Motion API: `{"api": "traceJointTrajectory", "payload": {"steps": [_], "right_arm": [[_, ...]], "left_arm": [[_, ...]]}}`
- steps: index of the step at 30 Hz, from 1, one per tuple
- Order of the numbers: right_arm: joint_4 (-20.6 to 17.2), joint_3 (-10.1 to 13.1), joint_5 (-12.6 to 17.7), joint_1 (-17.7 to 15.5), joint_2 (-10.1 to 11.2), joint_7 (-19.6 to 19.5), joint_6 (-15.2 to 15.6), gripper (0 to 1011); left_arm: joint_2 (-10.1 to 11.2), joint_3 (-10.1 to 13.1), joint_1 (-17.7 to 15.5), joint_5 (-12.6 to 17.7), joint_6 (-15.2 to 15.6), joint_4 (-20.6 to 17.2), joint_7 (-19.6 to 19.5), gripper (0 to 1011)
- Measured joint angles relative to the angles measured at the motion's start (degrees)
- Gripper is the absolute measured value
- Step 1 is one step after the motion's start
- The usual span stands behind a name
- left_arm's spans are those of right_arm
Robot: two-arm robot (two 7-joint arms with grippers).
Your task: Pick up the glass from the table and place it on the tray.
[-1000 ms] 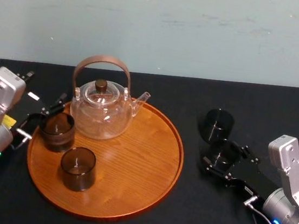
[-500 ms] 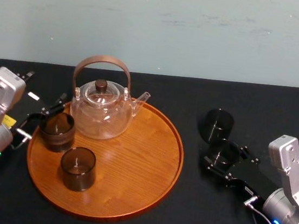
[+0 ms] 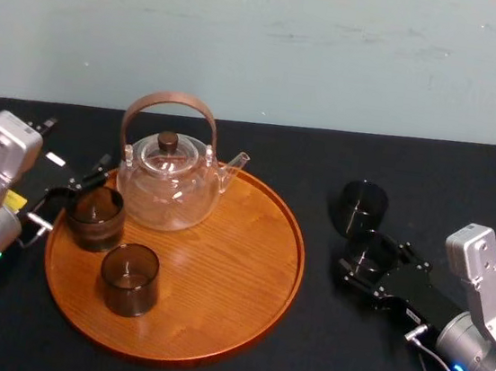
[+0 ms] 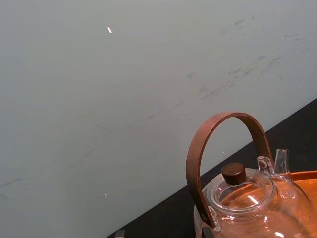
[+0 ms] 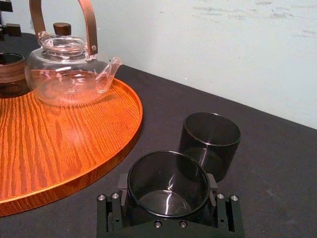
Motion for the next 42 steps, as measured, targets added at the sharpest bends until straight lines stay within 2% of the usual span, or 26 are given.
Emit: {"api": "traceJointTrajectory", "payload": {"steps": [4,10,19,24,32,42], "right_arm": [[-0.01,0.03,0.35,-0.06,0.02,0.54,-0.25,911],[-2.29,-0.08,0.65,-0.71,0.57,1.52,-1.1,911],[-7.94,-2.29,0.44,-2.31,1.22,3.0,-1.76,911],[-9.4,-3.59,0.31,-2.48,1.14,3.41,-1.83,911],[-9.65,-6.15,-0.06,-1.55,0.28,4.15,-1.85,911],[-7.54,-9.57,-0.36,1.07,-1.66,5.05,-2.08,911]], "left_arm": [[0.0,0.0,0.0,0.0,0.0,0.0,0.0,1001],[0.0,0.0,0.0,0.0,0.0,0.0,0.0,1001],[0.0,0.0,0.0,0.0,0.0,0.0,0.0,1002],[0.0,0.0,0.0,0.0,0.0,0.0,0.0,1001],[0.0,0.0,0.0,0.0,0.0,0.0,0.0,1001],[0.0,0.0,0.0,0.0,0.0,0.0,0.0,1001]]}}
